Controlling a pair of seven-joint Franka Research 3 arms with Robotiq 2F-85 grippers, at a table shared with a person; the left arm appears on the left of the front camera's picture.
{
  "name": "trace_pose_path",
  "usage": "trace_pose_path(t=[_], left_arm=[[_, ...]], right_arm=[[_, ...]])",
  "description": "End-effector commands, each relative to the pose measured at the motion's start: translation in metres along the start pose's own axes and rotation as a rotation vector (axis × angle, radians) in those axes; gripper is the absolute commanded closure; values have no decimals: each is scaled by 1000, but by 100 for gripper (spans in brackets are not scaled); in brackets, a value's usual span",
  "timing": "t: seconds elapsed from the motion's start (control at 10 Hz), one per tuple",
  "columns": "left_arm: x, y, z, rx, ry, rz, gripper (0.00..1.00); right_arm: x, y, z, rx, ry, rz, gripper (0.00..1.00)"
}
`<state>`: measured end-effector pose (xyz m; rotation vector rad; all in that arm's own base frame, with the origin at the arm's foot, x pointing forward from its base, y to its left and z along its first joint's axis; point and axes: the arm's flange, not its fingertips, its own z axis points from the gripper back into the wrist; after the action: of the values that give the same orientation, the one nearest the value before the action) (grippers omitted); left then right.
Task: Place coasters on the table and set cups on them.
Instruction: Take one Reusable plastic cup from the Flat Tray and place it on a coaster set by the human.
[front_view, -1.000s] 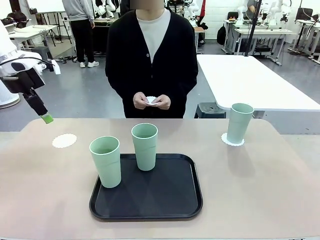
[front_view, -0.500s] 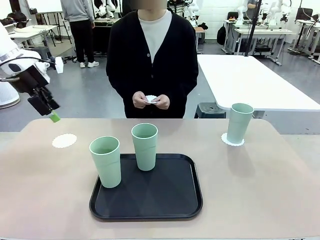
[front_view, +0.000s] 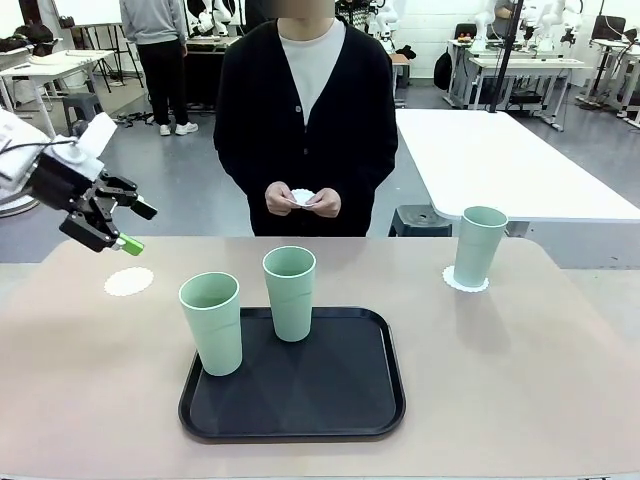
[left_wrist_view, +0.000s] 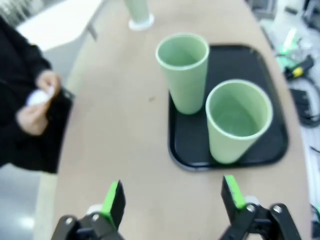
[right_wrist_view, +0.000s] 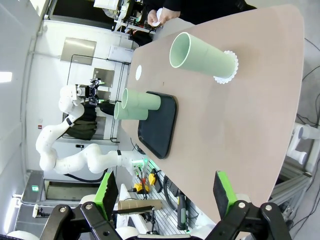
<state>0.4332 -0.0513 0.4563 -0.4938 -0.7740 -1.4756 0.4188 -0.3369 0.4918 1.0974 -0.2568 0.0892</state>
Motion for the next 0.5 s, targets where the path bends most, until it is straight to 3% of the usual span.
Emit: trace_pose_path(t=[0.0,0.2,0.4], left_arm=[[-13,2,-26,9,-184,-20,0],[-12,-4,-49,-58,-237,35,0],[-10,-8,-58,-143,-183,86,0]], right_arm=[[2,2,-1,7,-11,-3,0],[2,2,-1,7,-11,-3,0],[2,2,-1,7,-11,-3,0]])
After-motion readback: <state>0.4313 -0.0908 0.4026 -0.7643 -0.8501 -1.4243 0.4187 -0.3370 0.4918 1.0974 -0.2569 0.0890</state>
